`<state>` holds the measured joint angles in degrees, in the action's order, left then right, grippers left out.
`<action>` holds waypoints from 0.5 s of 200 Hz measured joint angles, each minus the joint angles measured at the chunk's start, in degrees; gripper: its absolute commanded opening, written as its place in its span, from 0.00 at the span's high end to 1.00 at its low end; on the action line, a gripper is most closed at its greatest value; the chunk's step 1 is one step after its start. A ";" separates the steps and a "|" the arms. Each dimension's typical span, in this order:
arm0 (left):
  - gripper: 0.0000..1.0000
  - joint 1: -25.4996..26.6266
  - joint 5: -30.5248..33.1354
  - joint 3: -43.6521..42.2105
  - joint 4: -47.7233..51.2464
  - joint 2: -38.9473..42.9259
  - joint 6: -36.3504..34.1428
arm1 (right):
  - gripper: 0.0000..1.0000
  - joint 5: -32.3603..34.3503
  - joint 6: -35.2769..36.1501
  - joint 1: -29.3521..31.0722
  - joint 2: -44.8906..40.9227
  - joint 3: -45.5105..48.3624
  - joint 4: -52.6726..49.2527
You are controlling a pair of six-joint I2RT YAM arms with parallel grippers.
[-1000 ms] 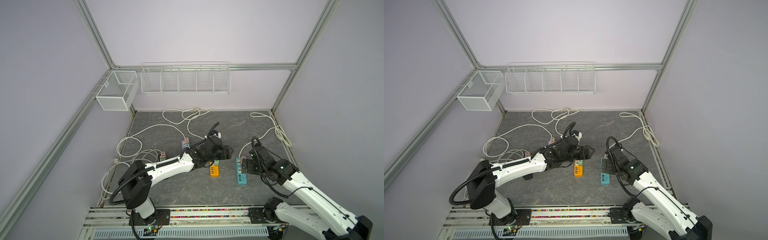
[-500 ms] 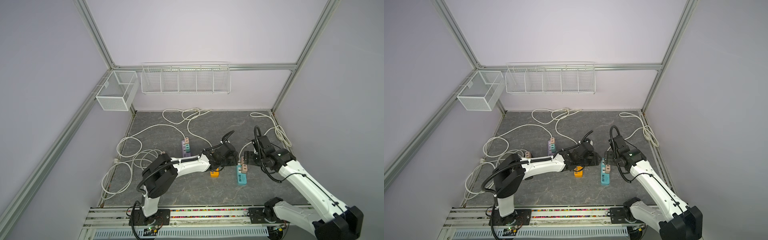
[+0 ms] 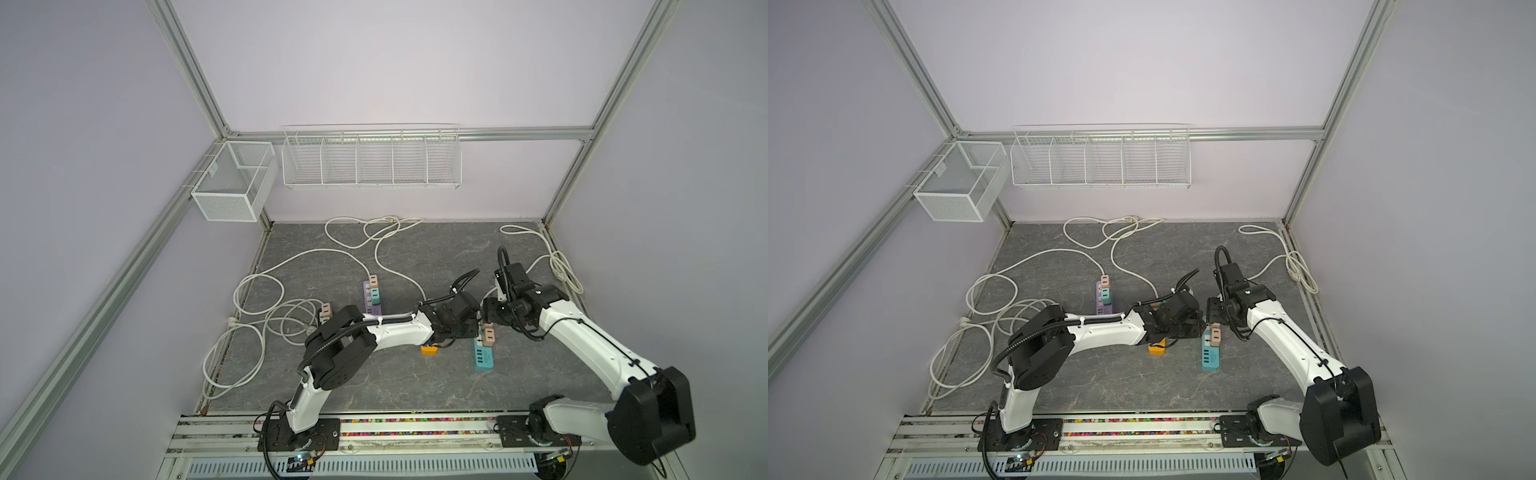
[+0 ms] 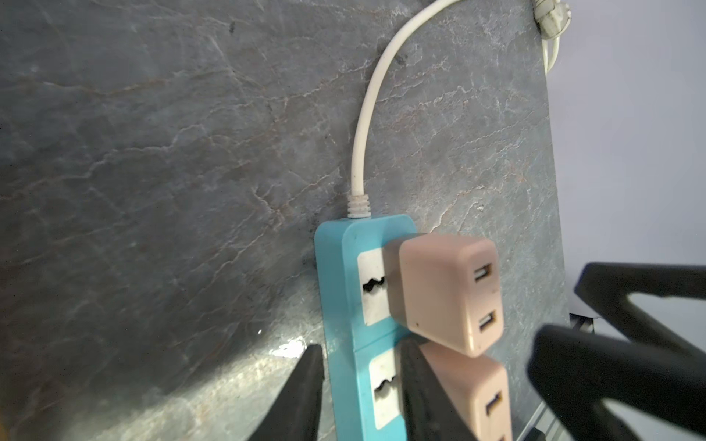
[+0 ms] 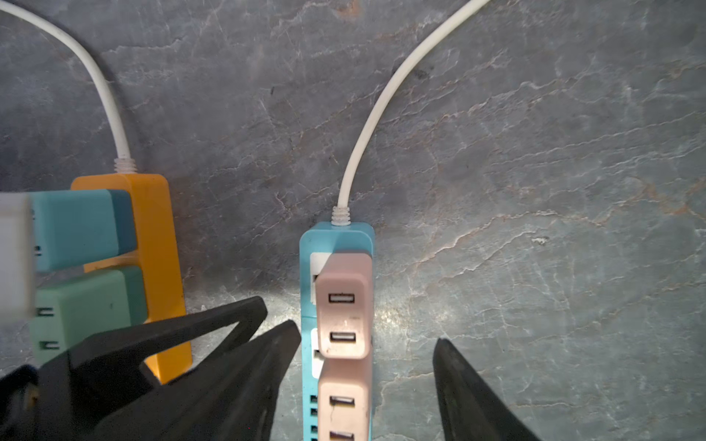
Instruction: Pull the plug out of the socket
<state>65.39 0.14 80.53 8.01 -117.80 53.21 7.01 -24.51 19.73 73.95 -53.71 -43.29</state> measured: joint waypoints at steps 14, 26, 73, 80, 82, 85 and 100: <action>0.68 0.00 -0.02 0.33 -0.44 -0.94 0.11 | 0.39 -0.48 0.09 -0.22 1.42 0.00 1.11; 0.69 -0.02 0.00 0.33 -0.48 -1.42 0.11 | 0.40 -0.87 0.13 -0.55 2.47 0.02 1.84; 0.73 -0.02 -0.04 0.33 -0.59 -2.32 0.13 | 0.46 -1.88 0.13 -1.05 5.31 0.02 4.66; 0.73 -0.02 -0.11 0.33 -0.70 -2.45 0.13 | 0.47 -1.97 0.13 -1.07 5.95 0.02 4.98; 0.74 -0.02 -0.13 0.33 -0.72 -2.47 0.13 | 0.47 -1.97 0.15 -1.07 5.97 0.02 5.01; 0.74 -0.02 -0.17 0.33 -0.79 -2.56 0.15 | 0.47 -1.97 0.15 -1.09 6.19 0.04 5.11; 0.74 -0.02 -0.22 0.33 -0.96 -2.91 0.15 | 0.49 -2.03 0.17 -1.11 6.73 0.04 5.51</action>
<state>65.36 -0.08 80.86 7.05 -120.70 53.36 4.97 -24.34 18.61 80.68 -53.67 -37.78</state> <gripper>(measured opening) 0.263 0.524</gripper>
